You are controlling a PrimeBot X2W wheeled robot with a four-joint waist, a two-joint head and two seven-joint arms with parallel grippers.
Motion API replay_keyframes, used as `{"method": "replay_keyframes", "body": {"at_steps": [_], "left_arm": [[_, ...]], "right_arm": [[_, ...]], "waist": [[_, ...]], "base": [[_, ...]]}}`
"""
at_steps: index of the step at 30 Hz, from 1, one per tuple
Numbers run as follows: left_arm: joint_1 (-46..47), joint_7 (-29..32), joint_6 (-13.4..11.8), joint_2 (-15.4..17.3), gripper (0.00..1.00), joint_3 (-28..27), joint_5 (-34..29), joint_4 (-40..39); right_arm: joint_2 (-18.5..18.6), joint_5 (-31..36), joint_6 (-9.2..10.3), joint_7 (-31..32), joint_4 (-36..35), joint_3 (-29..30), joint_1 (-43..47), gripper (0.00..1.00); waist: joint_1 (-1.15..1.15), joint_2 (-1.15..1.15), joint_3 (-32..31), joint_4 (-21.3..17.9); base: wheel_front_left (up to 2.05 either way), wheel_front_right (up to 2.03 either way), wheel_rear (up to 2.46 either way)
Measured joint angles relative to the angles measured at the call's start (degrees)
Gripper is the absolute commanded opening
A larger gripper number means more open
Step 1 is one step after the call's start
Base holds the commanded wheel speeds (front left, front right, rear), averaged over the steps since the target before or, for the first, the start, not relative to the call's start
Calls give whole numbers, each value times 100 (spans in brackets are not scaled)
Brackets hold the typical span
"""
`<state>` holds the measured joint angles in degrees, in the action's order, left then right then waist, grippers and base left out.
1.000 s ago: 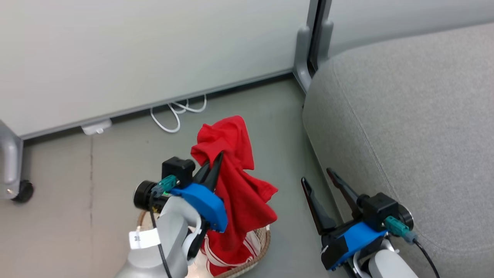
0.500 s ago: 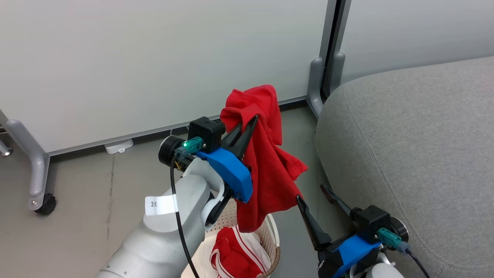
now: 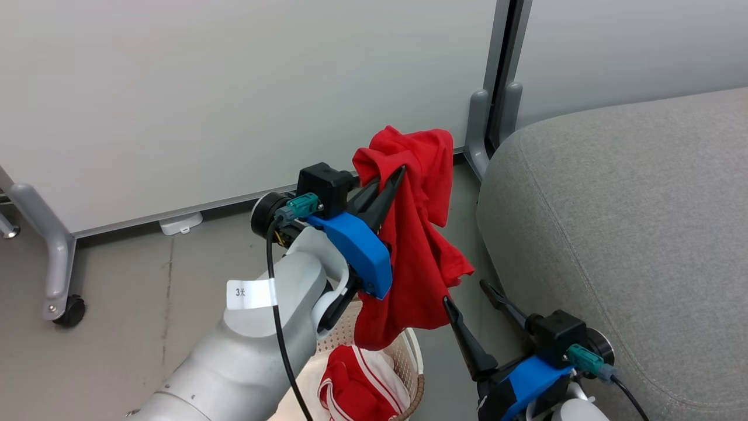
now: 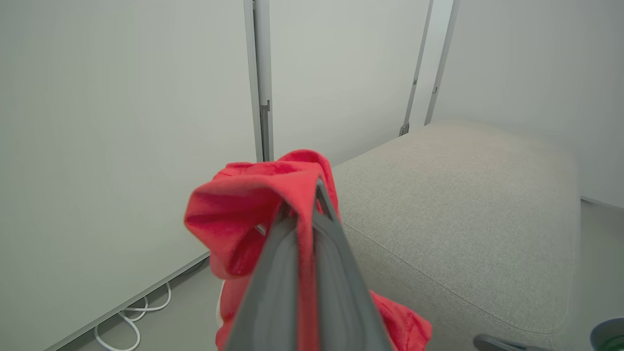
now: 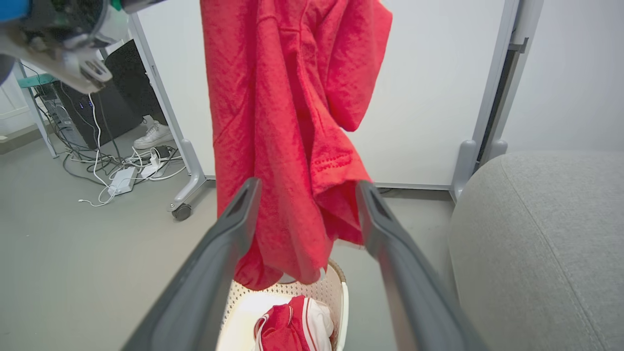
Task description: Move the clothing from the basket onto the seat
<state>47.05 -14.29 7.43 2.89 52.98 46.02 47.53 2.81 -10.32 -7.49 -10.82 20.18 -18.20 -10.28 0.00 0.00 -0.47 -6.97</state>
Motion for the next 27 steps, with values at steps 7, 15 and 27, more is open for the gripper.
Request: {"method": "replay_keyframes", "body": {"at_steps": [7, 15, 27], "left_arm": [[53, -43, 0, 0, 0, 200, 152, 53], [98, -60, 0, -1, 0, 355, 301, 3], [190, -69, 0, 0, 0, 579, 443, -100]], "right_arm": [[0, -193, 0, 185, 18, -226, -142, 100], [1, -441, 0, 617, 431, -396, -862, 100], [1, -723, 0, 767, 1416, -849, -1853, 100]], "waist": [[1, 0, 55, 12], [1, 0, 102, 52], [1, 0, 199, 162]], "base": [[0, 0, 0], [0, 0, 0], [0, 0, 0]]}}
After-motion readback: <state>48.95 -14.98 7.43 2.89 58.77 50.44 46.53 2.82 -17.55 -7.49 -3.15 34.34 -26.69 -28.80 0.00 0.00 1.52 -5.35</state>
